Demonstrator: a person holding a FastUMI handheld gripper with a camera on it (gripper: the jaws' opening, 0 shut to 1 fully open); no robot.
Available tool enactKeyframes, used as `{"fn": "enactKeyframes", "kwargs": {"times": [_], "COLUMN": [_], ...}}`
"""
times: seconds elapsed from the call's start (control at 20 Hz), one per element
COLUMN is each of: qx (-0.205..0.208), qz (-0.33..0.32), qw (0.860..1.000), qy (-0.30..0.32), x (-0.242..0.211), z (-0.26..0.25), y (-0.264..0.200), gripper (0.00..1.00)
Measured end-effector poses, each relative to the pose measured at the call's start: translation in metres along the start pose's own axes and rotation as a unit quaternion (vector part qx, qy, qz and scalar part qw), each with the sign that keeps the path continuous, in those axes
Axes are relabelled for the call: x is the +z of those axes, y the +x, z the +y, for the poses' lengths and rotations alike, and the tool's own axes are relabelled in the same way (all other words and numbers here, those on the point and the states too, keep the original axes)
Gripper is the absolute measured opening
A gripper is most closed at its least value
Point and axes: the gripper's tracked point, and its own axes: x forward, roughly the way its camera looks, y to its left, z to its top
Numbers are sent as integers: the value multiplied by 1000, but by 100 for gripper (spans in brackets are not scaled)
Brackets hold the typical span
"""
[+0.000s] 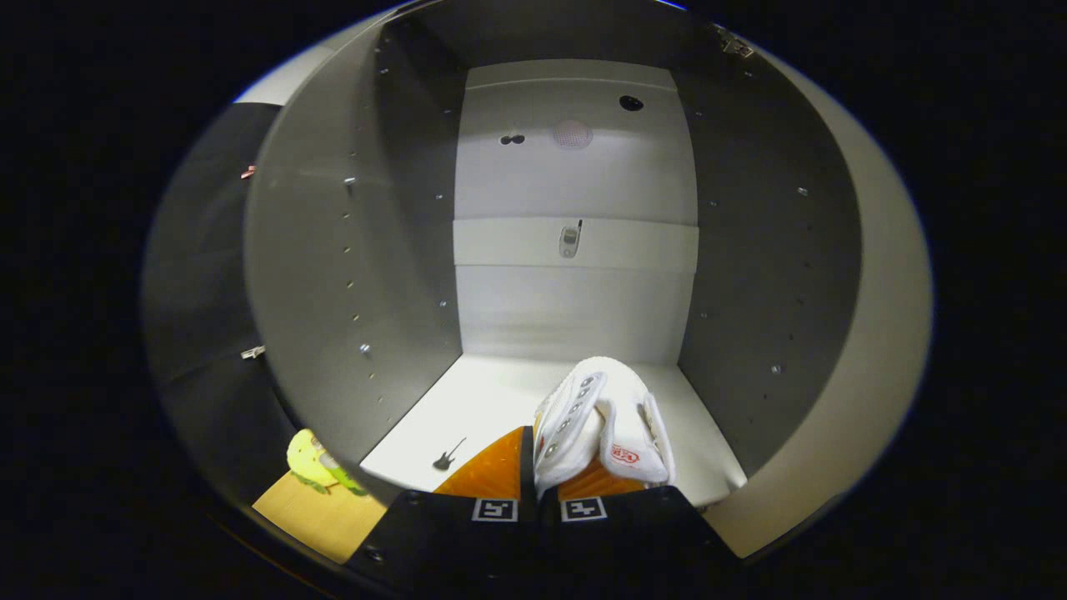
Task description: Open the shoe cabinet door, grab the shoes and put them into the shoe cabinet, then close the shoe cabinet door.
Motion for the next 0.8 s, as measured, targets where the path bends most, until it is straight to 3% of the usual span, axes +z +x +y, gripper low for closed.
{"fn": "enactKeyframes", "kwargs": {"times": [0.35,0.8], "qx": [-2,-8], "qz": [5,53], "qw": [1000,998], "qy": [11,38], "x": [1,-29], "z": [-11,-14], "y": [89,108], "gripper": [4,5]}}
